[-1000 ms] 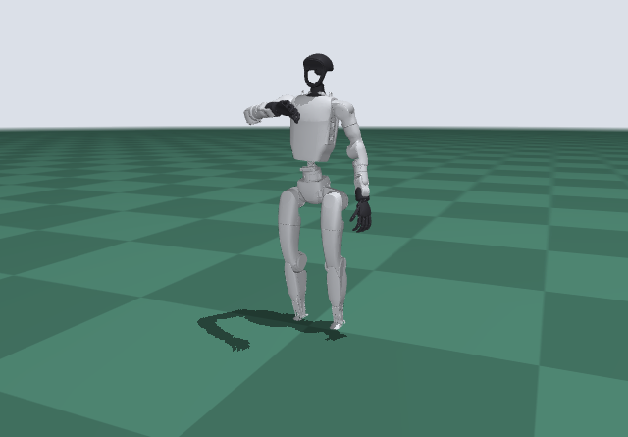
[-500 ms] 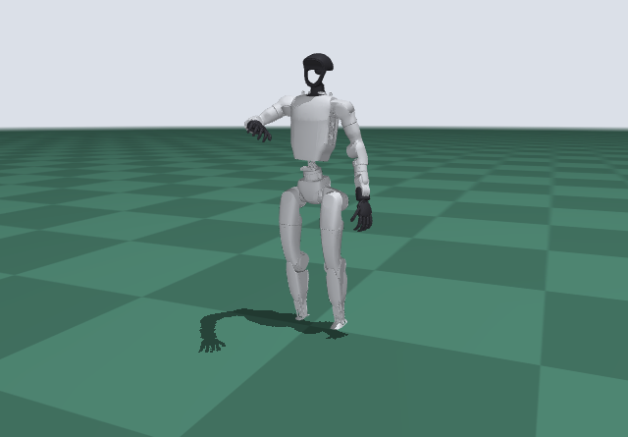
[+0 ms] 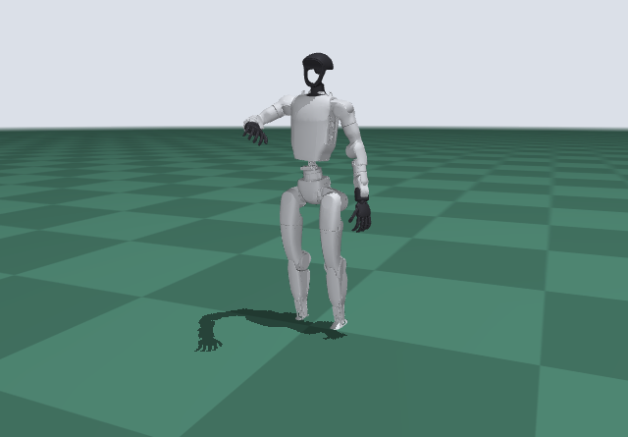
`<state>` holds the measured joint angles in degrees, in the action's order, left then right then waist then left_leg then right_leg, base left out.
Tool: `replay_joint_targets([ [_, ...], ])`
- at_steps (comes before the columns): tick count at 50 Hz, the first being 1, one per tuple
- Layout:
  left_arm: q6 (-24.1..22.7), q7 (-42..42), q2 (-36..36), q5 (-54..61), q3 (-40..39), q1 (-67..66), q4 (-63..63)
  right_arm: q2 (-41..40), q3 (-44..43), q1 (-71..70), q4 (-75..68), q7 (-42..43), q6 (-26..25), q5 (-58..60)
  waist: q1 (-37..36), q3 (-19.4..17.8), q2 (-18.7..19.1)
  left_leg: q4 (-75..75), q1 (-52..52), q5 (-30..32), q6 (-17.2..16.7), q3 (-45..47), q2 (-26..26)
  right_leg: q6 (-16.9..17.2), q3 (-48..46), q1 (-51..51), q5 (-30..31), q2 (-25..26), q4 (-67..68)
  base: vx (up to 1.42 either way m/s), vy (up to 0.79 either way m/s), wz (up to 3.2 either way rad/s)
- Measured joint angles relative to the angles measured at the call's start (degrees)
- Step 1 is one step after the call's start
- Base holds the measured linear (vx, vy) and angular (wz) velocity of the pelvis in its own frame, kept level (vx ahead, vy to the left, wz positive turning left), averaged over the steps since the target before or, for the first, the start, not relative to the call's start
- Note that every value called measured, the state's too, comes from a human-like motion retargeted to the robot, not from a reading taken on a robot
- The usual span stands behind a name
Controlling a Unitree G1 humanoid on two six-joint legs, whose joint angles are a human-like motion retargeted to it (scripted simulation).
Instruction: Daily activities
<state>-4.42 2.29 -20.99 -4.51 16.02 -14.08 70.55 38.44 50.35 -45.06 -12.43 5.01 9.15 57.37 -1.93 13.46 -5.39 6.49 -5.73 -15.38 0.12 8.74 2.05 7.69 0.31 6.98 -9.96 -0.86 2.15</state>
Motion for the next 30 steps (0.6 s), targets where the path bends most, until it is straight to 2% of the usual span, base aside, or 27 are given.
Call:
replay_joint_targets([
  [12, -0.8, 1.5, 0.0, -1.3, 1.5, -0.8, -0.9, 0.2, 2.8, -2.2, 1.1, 2.1, 1.1, 4.4, 0.1, -0.2, 0.2, -1.6, 0.8, 0.9, 0.2, 0.3, 0.1, -0.2, 0.8, -0.1, 0.5, 0.1, -0.5, 0.0, 0.0, 0.0],
  [22, -1.8, 2.7, 0.1, -2.6, 2.5, -1.6, -1.7, -0.5, 1.9, -1.5, 1.6, 4.9, 1.6, 4.8, 0.3, -0.2, 0.8, -2.5, 1.0, 1.3, 0.3, 0.4, 0.1, -0.1, 0.9, -0.1, 0.9, 0.2, -1.3, 0.0, 0.0, 0.0],
  [26, -2.0, 2.9, 0.2, -3.1, 2.7, -1.7, -2.0, -1.1, 0.9, 1.3, 1.7, 5.6, 1.9, 3.4, 0.4, -0.4, 1.1, -2.6, 1.0, 1.2, 0.3, 0.4, 0.1, 0.1, 0.7, -0.3, 1.0, 0.2, -1.8, 0.0, 0.0, 0.0],
  [28, -2.1, 4.0, 2.6, -3.8, 3.3, -4.1, -1.7, -2.9, 1.6, 8.1, 1.1, 6.2, 1.7, 3.5, 0.5, 0.8, 1.4, -0.6, -0.1, 1.5, 0.4, 1.5, -0.2, 0.1, 1.2, 0.0, 2.4, 0.0, -1.9, -0.03, 0.0, -0.1],
  [30, -2.3, 3.7, 0.9, -3.9, 3.0, -3.3, -1.9, -1.2, 0.2, 8.7, 0.2, 6.6, 1.8, 1.8, 0.7, 1.0, 1.5, -0.8, -0.3, 0.3, 0.3, 0.7, -0.1, 0.2, 0.7, -0.1, 1.5, 0.2, -2.6, 0.05, 0.01, 0.09],
])
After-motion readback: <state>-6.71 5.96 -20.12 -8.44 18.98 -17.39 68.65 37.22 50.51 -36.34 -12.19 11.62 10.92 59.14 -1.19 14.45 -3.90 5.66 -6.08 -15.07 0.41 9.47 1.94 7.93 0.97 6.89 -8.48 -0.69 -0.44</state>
